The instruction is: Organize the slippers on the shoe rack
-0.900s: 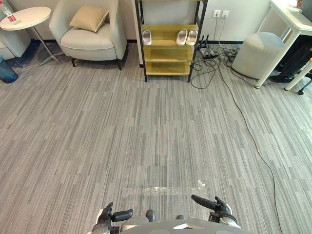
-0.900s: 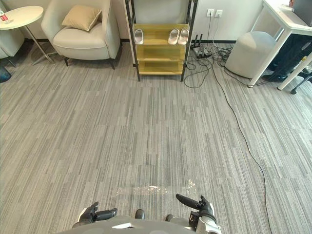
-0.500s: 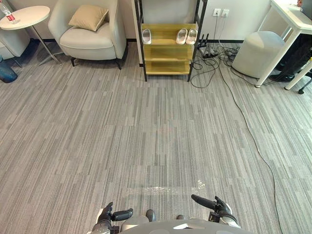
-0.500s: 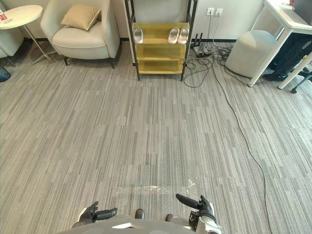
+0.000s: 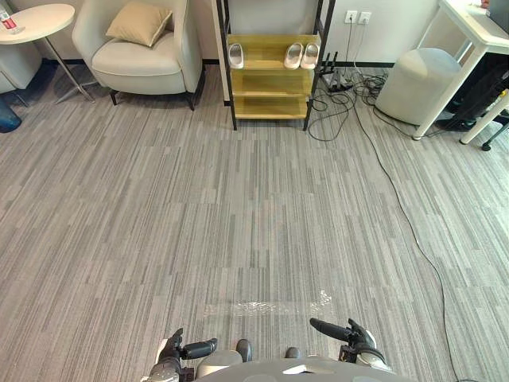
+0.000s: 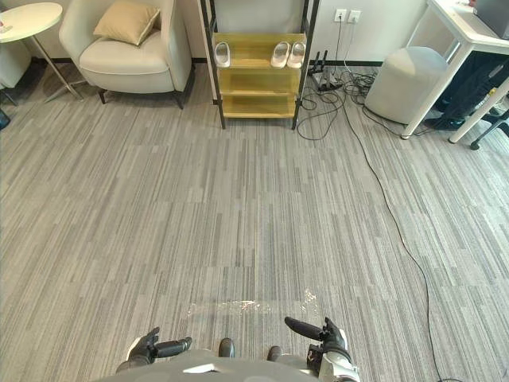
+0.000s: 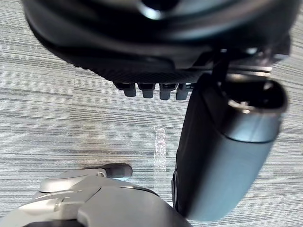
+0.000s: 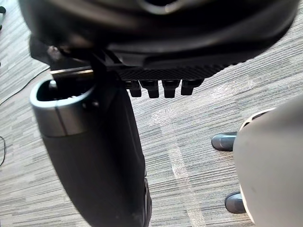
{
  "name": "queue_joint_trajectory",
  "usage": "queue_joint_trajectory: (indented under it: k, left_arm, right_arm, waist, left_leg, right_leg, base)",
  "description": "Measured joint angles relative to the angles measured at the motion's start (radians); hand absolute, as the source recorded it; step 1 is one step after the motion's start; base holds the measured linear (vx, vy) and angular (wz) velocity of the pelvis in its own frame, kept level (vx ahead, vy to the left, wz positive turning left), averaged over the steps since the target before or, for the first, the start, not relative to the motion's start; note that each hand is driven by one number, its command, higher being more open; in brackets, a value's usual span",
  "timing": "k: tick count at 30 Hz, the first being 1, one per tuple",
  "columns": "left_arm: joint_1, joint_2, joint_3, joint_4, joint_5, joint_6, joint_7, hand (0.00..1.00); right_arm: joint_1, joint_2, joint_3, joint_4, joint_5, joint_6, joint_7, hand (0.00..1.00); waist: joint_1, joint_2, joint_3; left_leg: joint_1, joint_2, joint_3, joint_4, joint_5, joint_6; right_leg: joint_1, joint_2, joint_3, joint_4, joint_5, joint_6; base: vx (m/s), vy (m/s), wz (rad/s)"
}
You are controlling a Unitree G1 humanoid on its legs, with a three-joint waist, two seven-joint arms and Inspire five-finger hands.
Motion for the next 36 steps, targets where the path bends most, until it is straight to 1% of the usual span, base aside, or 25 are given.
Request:
queue_joint_trajectory:
  k: [3, 4, 6, 8, 10, 11, 12, 14, 16, 17, 19, 20, 21, 22, 23, 24, 25, 26, 27, 28, 29, 31, 34, 35, 36]
  left_arm:
    - [-0.002, 0.005, 0.0, -0.004, -0.001, 0.0, 0.0, 1.0]
    - [-0.005, 0.007, 0.0, -0.008, -0.002, 0.0, 0.0, 1.0]
    - [-0.011, 0.002, 0.0, -0.013, -0.006, -0.002, 0.002, 1.0]
    - [-0.014, 0.001, -0.003, -0.014, -0.007, -0.004, 0.002, 1.0]
    - [-0.024, 0.016, -0.022, -0.018, -0.002, -0.006, 0.001, 1.0]
    - [-0.028, 0.025, -0.032, -0.017, -0.001, -0.005, 0.0, 1.0]
    - [-0.029, 0.024, -0.032, -0.017, -0.001, -0.003, 0.001, 1.0]
    - [-0.037, 0.018, -0.031, -0.014, -0.001, 0.001, 0.006, 1.0]
    - [-0.041, 0.01, -0.03, -0.012, -0.001, 0.002, 0.008, 1.0]
    - [-0.043, 0.002, -0.03, -0.012, -0.001, 0.002, 0.009, 1.0]
    - [-0.047, -0.008, -0.031, -0.012, 0.0, 0.002, 0.009, 1.0]
    - [-0.044, -0.008, -0.03, -0.011, 0.0, 0.002, 0.009, 1.0]
    - [-0.037, -0.006, -0.026, -0.011, 0.001, 0.002, 0.01, 1.0]
    - [-0.033, -0.006, -0.019, -0.008, 0.001, 0.002, 0.01, 1.0]
    - [-0.04, -0.022, 0.0, -0.003, 0.001, 0.001, 0.011, 1.0]
    - [-0.042, -0.042, 0.01, -0.008, 0.001, -0.004, 0.014, 1.0]
    - [-0.043, -0.047, 0.03, -0.007, 0.0, -0.009, 0.009, 1.0]
    - [-0.043, -0.047, 0.03, -0.007, 0.0, -0.009, 0.009, 1.0]
    - [-0.045, -0.055, 0.063, -0.015, -0.003, -0.02, 0.003, 1.0]
    - [-0.05, -0.053, 0.085, -0.034, -0.003, -0.03, -0.002, 1.0]
    - [-0.053, -0.048, 0.089, -0.046, -0.003, -0.035, -0.001, 1.0]
    - [-0.064, -0.048, 0.088, -0.077, -0.009, -0.044, -0.002, 1.0]
    - [-0.093, -0.047, 0.086, -0.09, -0.012, -0.045, -0.007, 1.0]
    - [-0.102, -0.045, 0.085, -0.097, -0.012, -0.043, -0.003, 1.0]
    - [-0.103, -0.051, 0.072, -0.095, -0.012, -0.042, 0.004, 1.0]
  right_arm:
    - [-0.001, 0.001, 0.013, -0.003, 0.0, 0.001, 0.0, 1.0]
    - [-0.004, 0.001, 0.014, -0.003, 0.0, 0.002, 0.0, 1.0]
    - [-0.014, -0.004, 0.012, -0.004, 0.0, 0.004, 0.0, 1.0]
    - [-0.015, -0.014, 0.01, -0.023, 0.0, 0.003, 0.0, 1.0]
    - [-0.016, -0.005, 0.007, -0.043, 0.0, -0.003, 0.0, 1.0]
    - [-0.018, -0.002, 0.005, -0.044, 0.001, -0.005, 0.001, 1.0]
    - [-0.021, -0.004, 0.005, -0.044, 0.001, -0.005, 0.002, 1.0]
    - [-0.033, -0.01, 0.005, -0.044, 0.001, -0.009, 0.002, 1.0]
    - [-0.044, -0.017, 0.005, -0.045, 0.001, -0.007, 0.002, 1.0]
    - [-0.059, -0.025, 0.005, -0.046, 0.001, -0.006, 0.002, 1.0]
    - [-0.069, -0.032, 0.005, -0.055, 0.001, -0.007, 0.002, 1.0]
    - [-0.068, -0.029, 0.009, -0.067, 0.001, -0.008, 0.003, 1.0]
    - [-0.063, -0.024, 0.01, -0.068, 0.002, -0.007, 0.003, 1.0]
    - [-0.06, -0.021, 0.008, -0.069, 0.001, -0.006, 0.004, 1.0]
    - [-0.069, -0.034, 0.009, -0.067, -0.006, -0.004, 0.006, 1.0]
    - [-0.07, -0.04, 0.009, -0.073, -0.018, -0.011, 0.004, 1.0]
    - [-0.068, -0.043, 0.018, -0.073, -0.017, -0.011, 0.004, 1.0]
    - [-0.068, -0.043, 0.018, -0.073, -0.017, -0.011, 0.004, 1.0]
    - [-0.056, -0.04, 0.021, -0.07, -0.016, -0.002, 0.005, 1.0]
    - [-0.05, -0.03, 0.018, -0.07, -0.013, -0.001, 0.004, 1.0]
    - [-0.051, -0.022, 0.017, -0.07, -0.009, -0.001, 0.003, 1.0]
    - [-0.063, -0.018, 0.015, -0.074, 0.021, -0.004, 0.0, 1.0]
    - [-0.08, -0.016, 0.006, -0.074, 0.028, -0.004, -0.007, 1.0]
    - [-0.081, -0.012, -0.007, -0.074, 0.031, -0.005, -0.01, 1.0]
    - [-0.069, -0.026, -0.011, -0.072, 0.031, -0.007, -0.017, 1.0]
  waist:
    - [0.003, -0.009, 0.0]
    - [0.003, -0.01, 0.001]
    - [0.006, 0.002, 0.01]
    - [0.005, 0.01, 0.018]
    - [0.002, -0.003, 0.025]
    - [0.001, -0.016, 0.028]
    - [0.001, -0.014, 0.028]
    - [-0.003, -0.002, 0.036]
    - [-0.004, 0.011, 0.043]
    - [-0.007, 0.028, 0.053]
    - [-0.01, 0.049, 0.065]
    - [-0.011, 0.046, 0.064]
    - [-0.012, 0.037, 0.059]
    - [-0.016, 0.032, 0.055]
    - [-0.01, 0.064, 0.054]
    - [-0.009, 0.083, 0.048]
    - [-0.01, 0.103, 0.056]
    - [-0.01, 0.103, 0.056]
    - [-0.002, 0.105, 0.06]
    - [0.004, 0.094, 0.069]
    - [0.007, 0.082, 0.076]
    - [0.017, 0.067, 0.086]
    - [0.044, 0.06, 0.104]
    - [0.046, 0.047, 0.112]
    - [0.047, 0.074, 0.099]
  left_leg:
    - [-0.029, -0.004, 0.008, 0.017, -0.019, 0.023]
    - [-0.06, -0.003, 0.012, 0.065, -0.049, 0.029]
    - [-0.096, 0.014, 0.031, 0.168, -0.111, 0.042]
    - [-0.088, 0.022, 0.041, 0.214, -0.14, 0.051]
    - [-0.066, 0.006, 0.037, 0.235, -0.172, 0.075]
    - [-0.043, -0.007, 0.022, 0.241, -0.195, 0.088]
    - [-0.035, -0.004, 0.012, 0.252, -0.21, 0.089]
    - [-0.005, 0.011, -0.027, 0.244, -0.232, 0.086]
    - [0.017, 0.026, -0.048, 0.223, -0.238, 0.076]
    - [0.036, 0.044, -0.062, 0.206, -0.244, 0.063]
    - [0.069, 0.07, -0.079, 0.185, -0.257, 0.038]
    - [0.095, 0.077, -0.089, 0.187, -0.275, 0.006]
    - [0.114, 0.078, -0.097, 0.205, -0.295, -0.028]
    - [0.121, 0.083, -0.109, 0.227, -0.307, -0.044]
    - [0.106, 0.115, -0.114, 0.28, -0.313, -0.057]
    - [0.028, 0.13, -0.112, 0.444, -0.298, -0.08]
    - [-0.075, 0.162, -0.109, 0.714, -0.225, -0.086]
    - [-0.075, 0.162, -0.109, 0.714, -0.225, -0.086]
    - [-0.174, 0.215, -0.073, 0.981, -0.179, -0.066]
    - [-0.239, 0.26, -0.028, 1.123, -0.195, -0.051]
    - [-0.276, 0.272, -0.014, 1.163, -0.21, -0.048]
    - [-0.38, 0.273, 0.003, 1.149, -0.24, -0.058]
    - [-0.45, 0.226, 0.007, 0.94, -0.279, -0.07]
    - [-0.467, 0.167, -0.001, 0.737, -0.265, -0.079]
    - [-0.467, 0.136, -0.032, 0.453, -0.136, -0.09]
  right_leg:
    - [-0.027, -0.006, 0.004, 0.013, -0.004, 0.007]
    - [-0.057, -0.014, 0.005, 0.059, -0.025, 0.026]
    - [-0.147, -0.031, -0.001, 0.268, -0.086, 0.086]
    - [-0.219, -0.056, -0.027, 0.471, -0.112, 0.1]
    - [-0.315, -0.124, -0.082, 0.726, -0.107, 0.09]
    - [-0.353, -0.151, -0.095, 0.829, -0.131, 0.068]
    - [-0.365, -0.154, -0.1, 0.85, -0.148, 0.053]
    - [-0.396, -0.141, -0.143, 0.783, -0.192, 0.012]
    - [-0.427, -0.12, -0.161, 0.668, -0.188, 0.009]
    - [-0.453, -0.092, -0.158, 0.578, -0.181, 0.007]
    - [-0.478, -0.05, -0.151, 0.447, -0.12, 0.01]
    - [-0.496, -0.03, -0.136, 0.379, -0.047, -0.015]
    - [-0.493, -0.021, -0.122, 0.346, 0.046, -0.058]
    - [-0.478, -0.021, -0.113, 0.345, 0.113, -0.089]
    - [-0.467, 0.0, -0.133, 0.357, 0.098, -0.105]
    - [-0.433, 0.023, -0.144, 0.321, 0.07, -0.117]
    - [-0.343, 0.058, -0.153, 0.244, 0.058, -0.125]
    - [-0.343, 0.058, -0.153, 0.244, 0.058, -0.125]
    - [-0.23, 0.09, -0.153, 0.16, 0.05, -0.133]
    - [-0.148, 0.102, -0.148, 0.12, 0.035, -0.139]
    - [-0.109, 0.102, -0.143, 0.103, 0.026, -0.138]
    - [-0.05, 0.1, -0.12, 0.069, 0.018, -0.144]
    - [-0.005, 0.077, -0.079, 0.053, 0.006, -0.127]
    - [0.02, 0.044, -0.06, 0.053, -0.028, -0.093]
    - [0.037, 0.041, -0.037, 0.056, -0.066, -0.059]
  base:
    - [0.01, 0.011, -0.05]
    - [0.03, 0.035, -0.1]
    - [0.04, 0.06, -0.27]
    - [0.05, 0.12, -0.19]
    - [0.1, 0.138, 0.05]
    - [0.12, 0.089, 0.18]
    - [0.16, 0.073, 0.35]
    - [0.17, 0.023, 0.46]
    - [0.26, -0.023, 0.38]
    - [0.4, -0.07, 0.41]
    - [0.4, -0.106, 0.4]
    - [0.51, -0.182, 0.47]
    - [0.55, -0.206, 0.57]
    - [0.6, -0.237, 0.38]
    - [0.63, -0.249, 0.31]
    - [0.74, -0.288, 0.21]
    - [0.6, -0.237, 0.19]
    - [0.68, -0.267, 0.15]
    - [0.65, -0.246, 0.09]
    - [0.62, -0.226, 0.08]
    - [0.53, -0.137, -0.06]
    - [0.36, -0.051, -0.26]
    - [0.32, 0.089, -0.47]
    - [0.51, 0.243, -0.42]
    - [0.45, 0.239, -0.47]
